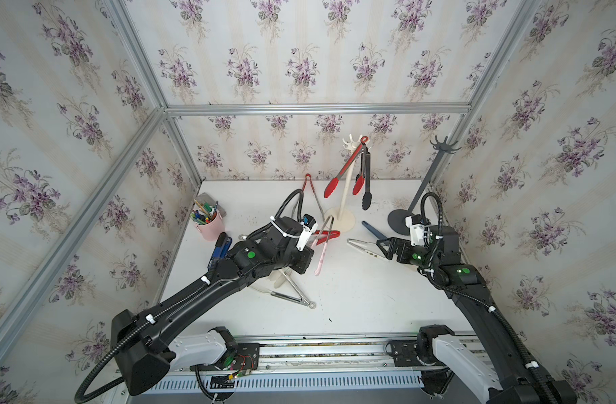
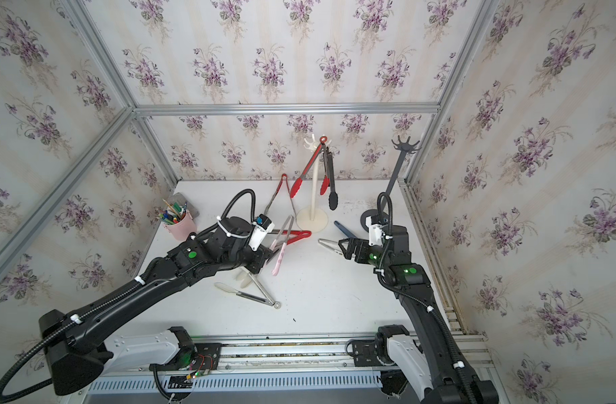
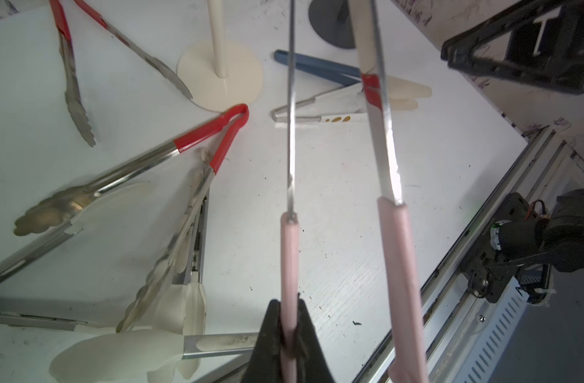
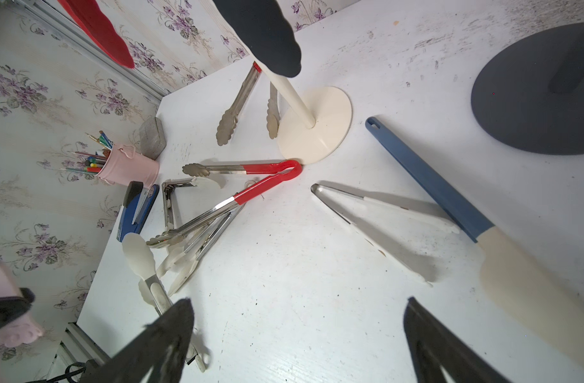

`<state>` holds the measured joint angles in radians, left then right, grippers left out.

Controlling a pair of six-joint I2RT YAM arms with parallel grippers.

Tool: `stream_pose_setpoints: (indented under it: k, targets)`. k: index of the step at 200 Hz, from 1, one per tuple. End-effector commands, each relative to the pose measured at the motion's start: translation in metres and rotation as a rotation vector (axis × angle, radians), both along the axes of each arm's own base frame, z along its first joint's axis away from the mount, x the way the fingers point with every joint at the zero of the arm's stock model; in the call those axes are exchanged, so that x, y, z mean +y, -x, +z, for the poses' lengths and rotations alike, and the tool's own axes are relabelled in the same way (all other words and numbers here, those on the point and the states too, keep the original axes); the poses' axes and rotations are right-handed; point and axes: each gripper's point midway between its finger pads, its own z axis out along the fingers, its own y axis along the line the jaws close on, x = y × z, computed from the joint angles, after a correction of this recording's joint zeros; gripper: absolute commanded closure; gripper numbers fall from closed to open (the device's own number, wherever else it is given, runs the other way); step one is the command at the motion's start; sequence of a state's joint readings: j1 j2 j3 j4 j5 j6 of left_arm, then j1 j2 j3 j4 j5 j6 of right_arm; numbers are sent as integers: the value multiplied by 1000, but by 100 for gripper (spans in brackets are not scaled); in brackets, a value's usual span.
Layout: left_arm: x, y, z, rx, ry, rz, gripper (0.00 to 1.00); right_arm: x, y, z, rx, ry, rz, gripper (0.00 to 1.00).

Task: Hang food tongs on kitchen utensil racks
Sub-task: Pick up the food tongs from the center of the board, then hang the food tongs on the rack.

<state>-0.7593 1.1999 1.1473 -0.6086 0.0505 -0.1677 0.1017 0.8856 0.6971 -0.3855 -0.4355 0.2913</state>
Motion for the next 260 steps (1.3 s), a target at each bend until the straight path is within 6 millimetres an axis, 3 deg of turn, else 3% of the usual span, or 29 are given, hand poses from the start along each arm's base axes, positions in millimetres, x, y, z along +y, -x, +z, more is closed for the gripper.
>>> stream_pose_setpoints:
  k: [1,56,155,159,193,260]
  targets:
    - [-5,-9,30,-106,46,-72,99,1,-5,8,-36,2,9,3]
    - [-3,-30,72,-252,128,-179,99,1,-5,10,-40,7,9,3]
    - [-16,-91,119,-387,176,-298,100,0,-3,7,-32,15,11,3]
    - [-19,-100,110,-368,166,-295,100,0,-2,7,-32,16,11,3]
    - [-29,-118,118,-384,178,-320,100,0,-1,5,-24,22,13,3]
    - [-42,-155,112,-384,157,-296,100,-3,1,7,-34,26,2,4]
